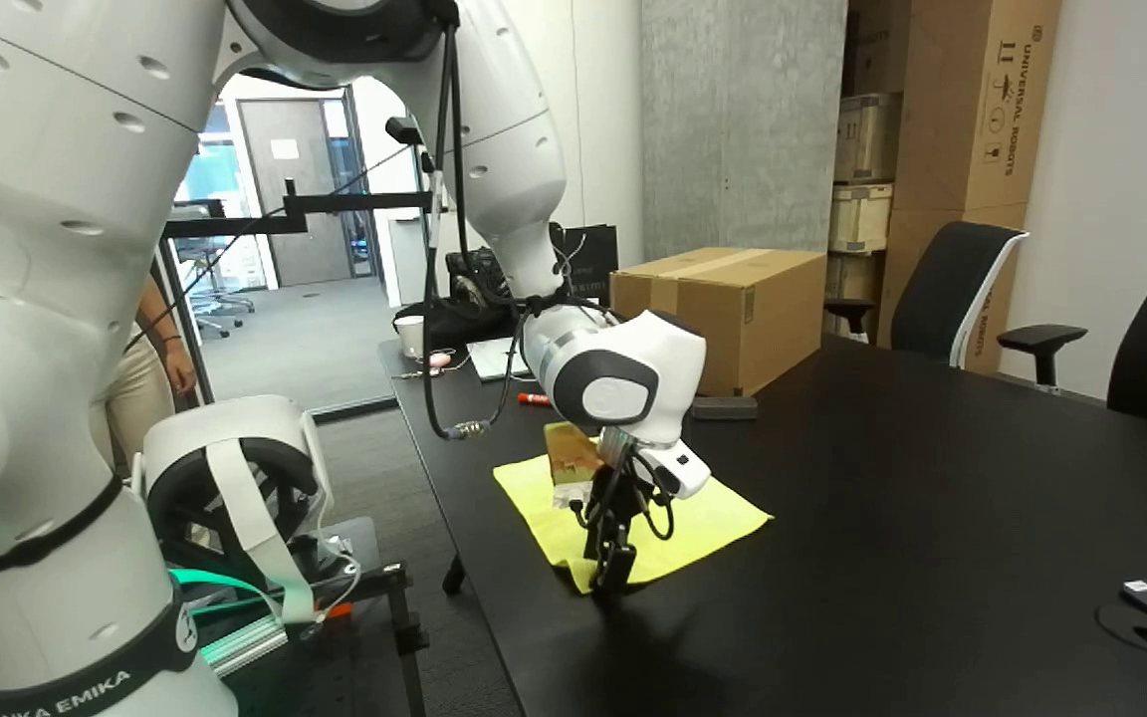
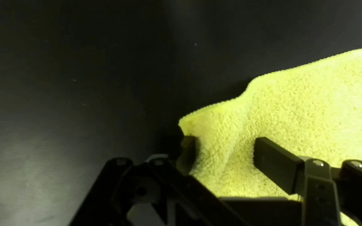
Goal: Fold the yellow cloth
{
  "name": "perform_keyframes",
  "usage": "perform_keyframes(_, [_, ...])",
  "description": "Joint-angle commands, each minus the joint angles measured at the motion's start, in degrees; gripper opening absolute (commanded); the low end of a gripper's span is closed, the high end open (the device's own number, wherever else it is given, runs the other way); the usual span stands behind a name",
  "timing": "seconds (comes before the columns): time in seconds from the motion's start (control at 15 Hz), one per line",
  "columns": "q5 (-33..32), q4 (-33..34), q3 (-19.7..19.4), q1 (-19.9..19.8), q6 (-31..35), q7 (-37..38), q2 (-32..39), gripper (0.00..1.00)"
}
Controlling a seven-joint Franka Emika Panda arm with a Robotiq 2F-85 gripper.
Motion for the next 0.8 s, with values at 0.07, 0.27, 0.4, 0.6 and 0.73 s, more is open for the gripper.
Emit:
perform_keyframes(0.07, [-1.9,0.1,-0.5,1.9,-3.0,2.2,-0.8,0.16])
perform_keyframes(0.27, [-3.4,0.4,-0.8,2.8,-4.8,2.9,-1.6,0.03])
perform_keyframes(0.4, [-4.6,0.3,-0.9,3.2,-6.1,3.4,-2.4,0.06])
perform_keyframes(0.6, [-5.9,0.3,-0.9,3.5,-7.9,3.9,-3.8,0.05])
perform_keyframes(0.73, [-6.0,0.7,-0.5,3.1,-8.4,3.2,-4.7,0.04])
